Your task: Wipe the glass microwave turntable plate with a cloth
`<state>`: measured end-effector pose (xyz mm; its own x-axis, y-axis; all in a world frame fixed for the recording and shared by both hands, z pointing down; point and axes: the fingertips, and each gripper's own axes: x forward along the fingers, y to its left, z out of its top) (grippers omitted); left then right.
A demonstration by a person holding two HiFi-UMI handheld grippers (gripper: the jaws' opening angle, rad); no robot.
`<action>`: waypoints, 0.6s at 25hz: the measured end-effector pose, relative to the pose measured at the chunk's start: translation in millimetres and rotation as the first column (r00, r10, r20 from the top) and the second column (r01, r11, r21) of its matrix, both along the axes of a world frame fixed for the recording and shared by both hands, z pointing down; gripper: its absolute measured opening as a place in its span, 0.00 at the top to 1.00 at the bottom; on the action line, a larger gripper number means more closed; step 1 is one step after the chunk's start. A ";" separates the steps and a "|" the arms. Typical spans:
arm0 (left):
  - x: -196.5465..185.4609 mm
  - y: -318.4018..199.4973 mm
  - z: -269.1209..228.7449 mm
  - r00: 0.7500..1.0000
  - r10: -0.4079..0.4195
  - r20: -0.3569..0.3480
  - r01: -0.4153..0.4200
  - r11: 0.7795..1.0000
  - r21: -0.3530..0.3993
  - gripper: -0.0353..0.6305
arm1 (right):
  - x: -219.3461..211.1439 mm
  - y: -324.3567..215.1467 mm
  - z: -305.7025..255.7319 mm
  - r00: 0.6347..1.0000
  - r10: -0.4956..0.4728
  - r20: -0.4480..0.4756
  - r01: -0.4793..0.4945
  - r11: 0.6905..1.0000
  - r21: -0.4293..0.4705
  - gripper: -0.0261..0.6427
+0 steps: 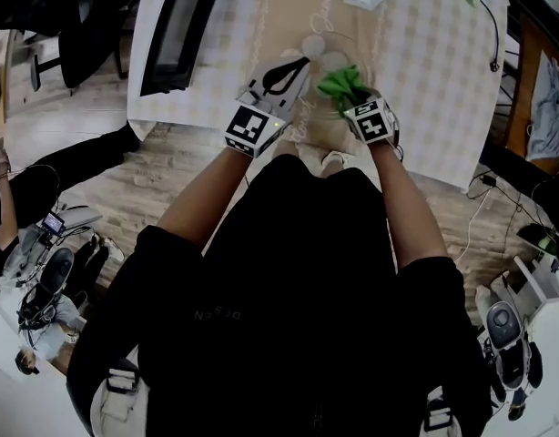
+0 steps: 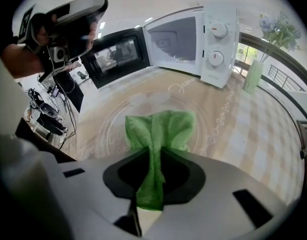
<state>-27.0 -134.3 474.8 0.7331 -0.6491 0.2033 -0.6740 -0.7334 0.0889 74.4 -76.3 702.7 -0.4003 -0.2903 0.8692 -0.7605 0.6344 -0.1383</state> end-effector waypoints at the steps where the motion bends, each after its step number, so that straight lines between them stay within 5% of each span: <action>1: 0.7 0.2 0.6 1.000 0.001 0.001 -0.001 1.000 0.000 0.92 | 4.2 0.1 -0.1 1.000 0.005 -0.003 -0.005 1.000 0.002 0.84; 15: -11.2 5.7 2.7 0.999 -0.040 -0.012 0.040 0.999 0.003 0.92 | 59.3 6.4 1.7 0.992 0.102 -0.073 -0.102 0.995 0.003 0.84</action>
<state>-38.1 -128.5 477.5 0.7088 -0.6785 0.1930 -0.7017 -0.7061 0.0948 133.7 -69.8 704.4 -0.3040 -0.3260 0.8952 -0.8291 0.5534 -0.0800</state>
